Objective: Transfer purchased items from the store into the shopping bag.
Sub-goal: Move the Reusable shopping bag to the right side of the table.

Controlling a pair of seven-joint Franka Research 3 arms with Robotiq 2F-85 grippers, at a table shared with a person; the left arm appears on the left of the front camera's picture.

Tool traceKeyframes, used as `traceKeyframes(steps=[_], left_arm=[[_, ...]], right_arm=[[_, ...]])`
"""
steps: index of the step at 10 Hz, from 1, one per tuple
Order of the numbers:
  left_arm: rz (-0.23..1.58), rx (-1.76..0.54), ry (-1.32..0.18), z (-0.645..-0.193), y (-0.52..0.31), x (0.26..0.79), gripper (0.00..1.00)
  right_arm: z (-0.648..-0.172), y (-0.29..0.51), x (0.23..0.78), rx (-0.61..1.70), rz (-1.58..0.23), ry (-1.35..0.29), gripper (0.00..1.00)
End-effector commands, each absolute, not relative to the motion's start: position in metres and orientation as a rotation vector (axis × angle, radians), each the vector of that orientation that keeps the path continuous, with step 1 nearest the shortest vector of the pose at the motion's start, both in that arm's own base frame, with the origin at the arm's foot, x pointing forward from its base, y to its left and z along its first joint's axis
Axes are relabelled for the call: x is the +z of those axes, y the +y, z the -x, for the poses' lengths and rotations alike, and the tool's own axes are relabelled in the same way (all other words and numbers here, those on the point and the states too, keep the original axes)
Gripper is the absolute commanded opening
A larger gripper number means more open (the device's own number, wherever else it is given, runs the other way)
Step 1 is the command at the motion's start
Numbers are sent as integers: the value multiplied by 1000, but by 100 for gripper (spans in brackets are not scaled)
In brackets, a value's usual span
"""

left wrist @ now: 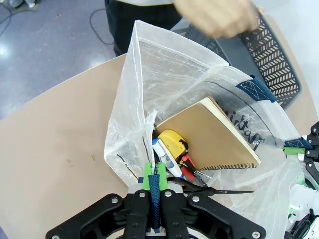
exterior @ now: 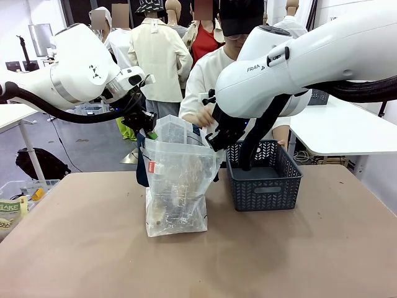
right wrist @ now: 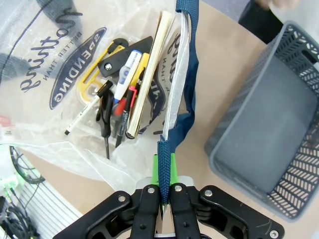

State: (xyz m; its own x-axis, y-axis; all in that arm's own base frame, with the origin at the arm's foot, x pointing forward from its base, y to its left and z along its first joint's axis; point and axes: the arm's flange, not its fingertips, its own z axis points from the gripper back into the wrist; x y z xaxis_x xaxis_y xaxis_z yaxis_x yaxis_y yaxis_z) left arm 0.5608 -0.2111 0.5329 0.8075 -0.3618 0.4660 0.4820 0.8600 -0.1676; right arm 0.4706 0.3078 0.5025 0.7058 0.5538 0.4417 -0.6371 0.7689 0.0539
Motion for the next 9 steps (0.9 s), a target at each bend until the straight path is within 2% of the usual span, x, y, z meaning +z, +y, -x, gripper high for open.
traceKeyframes(steps=[1,3,5,9], left_arm=[[286,-458,-437,-561,-211,533,0],[400,-480,-459,-557,-213,530,0],[498,-495,-473,-557,-213,523,0],[691,-365,-522,-561,-204,503,0]], right_arm=[[-471,308,502,667,-209,-421,0],[-466,330,513,817,-254,-448,0],[-474,348,514,860,-270,-446,0],[-484,391,513,1074,-318,-449,0]])
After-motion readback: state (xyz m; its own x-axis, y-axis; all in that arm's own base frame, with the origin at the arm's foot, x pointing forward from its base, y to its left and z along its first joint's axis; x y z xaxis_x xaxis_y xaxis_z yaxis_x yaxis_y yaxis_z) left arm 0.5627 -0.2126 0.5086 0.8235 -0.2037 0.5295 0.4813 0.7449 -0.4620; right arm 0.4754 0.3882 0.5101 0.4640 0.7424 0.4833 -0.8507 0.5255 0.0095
